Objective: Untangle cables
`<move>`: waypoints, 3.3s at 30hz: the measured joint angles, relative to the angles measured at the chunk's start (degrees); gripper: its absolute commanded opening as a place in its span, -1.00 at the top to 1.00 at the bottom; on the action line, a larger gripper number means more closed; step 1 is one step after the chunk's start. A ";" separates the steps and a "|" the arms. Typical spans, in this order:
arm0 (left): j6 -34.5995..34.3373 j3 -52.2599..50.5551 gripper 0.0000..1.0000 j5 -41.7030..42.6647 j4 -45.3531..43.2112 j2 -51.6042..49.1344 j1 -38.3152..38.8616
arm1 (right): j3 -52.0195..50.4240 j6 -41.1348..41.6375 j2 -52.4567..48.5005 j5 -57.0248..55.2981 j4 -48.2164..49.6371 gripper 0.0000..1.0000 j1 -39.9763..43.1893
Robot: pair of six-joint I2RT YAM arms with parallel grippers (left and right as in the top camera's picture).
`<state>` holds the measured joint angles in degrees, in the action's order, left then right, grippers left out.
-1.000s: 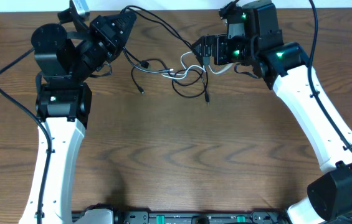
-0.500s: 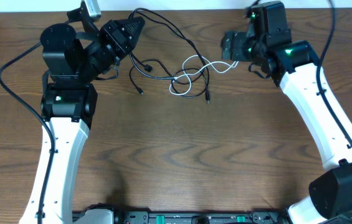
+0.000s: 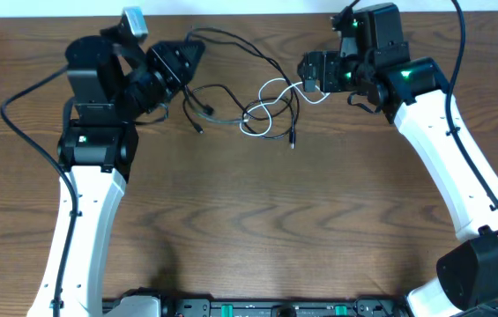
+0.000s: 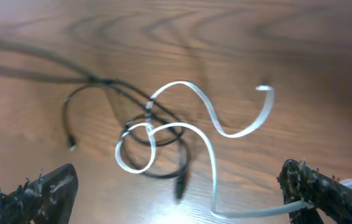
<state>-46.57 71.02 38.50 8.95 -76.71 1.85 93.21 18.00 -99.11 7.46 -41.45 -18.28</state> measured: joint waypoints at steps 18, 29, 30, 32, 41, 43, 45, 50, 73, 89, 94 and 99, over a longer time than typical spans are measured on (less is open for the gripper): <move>4.83 0.00 -0.04 -30.42 18.27 -0.07 -0.02 | 0.00 -2.73 0.00 -2.95 -5.27 -0.98 -0.09; 5.09 0.00 -0.04 -31.98 20.72 -0.13 0.90 | 0.02 1.01 0.00 -4.37 -5.95 -0.99 -0.57; 5.09 0.00 -0.04 -32.04 20.70 -0.33 1.25 | 0.02 5.27 0.00 -8.24 -7.80 -0.99 -0.52; 5.11 0.00 -0.06 -32.04 20.74 -0.94 1.95 | -0.04 11.89 0.00 -14.16 -9.51 -0.99 -0.39; 5.33 0.00 -0.16 -31.71 20.63 -7.67 3.52 | -0.04 12.70 0.00 -10.64 -8.22 -0.99 -0.33; 5.35 0.00 -0.15 -30.64 20.39 -8.81 3.52 | -0.04 10.64 0.00 -4.85 -7.85 -0.96 -0.33; 5.35 0.00 -0.16 -29.46 20.02 -9.68 3.52 | -0.04 9.40 0.00 2.10 -7.26 -0.84 -0.33; 5.40 0.00 -0.16 -27.96 19.74 -10.54 3.52 | -0.04 10.29 0.00 17.03 -7.89 -0.67 -0.33; 5.51 0.00 -0.17 -24.96 19.21 -10.54 3.52 | -0.07 32.00 0.00 -4.83 -17.31 -0.96 -3.39; 14.99 0.00 -0.18 -0.11 14.67 -10.54 3.54 | -0.07 27.50 0.00 15.89 7.69 -0.98 -3.80; 15.56 0.00 -0.18 5.68 11.30 -10.54 3.54 | -0.07 31.56 0.00 19.37 17.44 -0.98 -3.80; 16.00 0.00 -0.18 10.56 7.39 -10.54 3.82 | -0.07 36.61 0.00 20.65 24.28 -0.98 -3.80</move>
<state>-30.57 71.02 49.06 16.34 -87.24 5.67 93.14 54.61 -99.11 28.12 -17.17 -22.09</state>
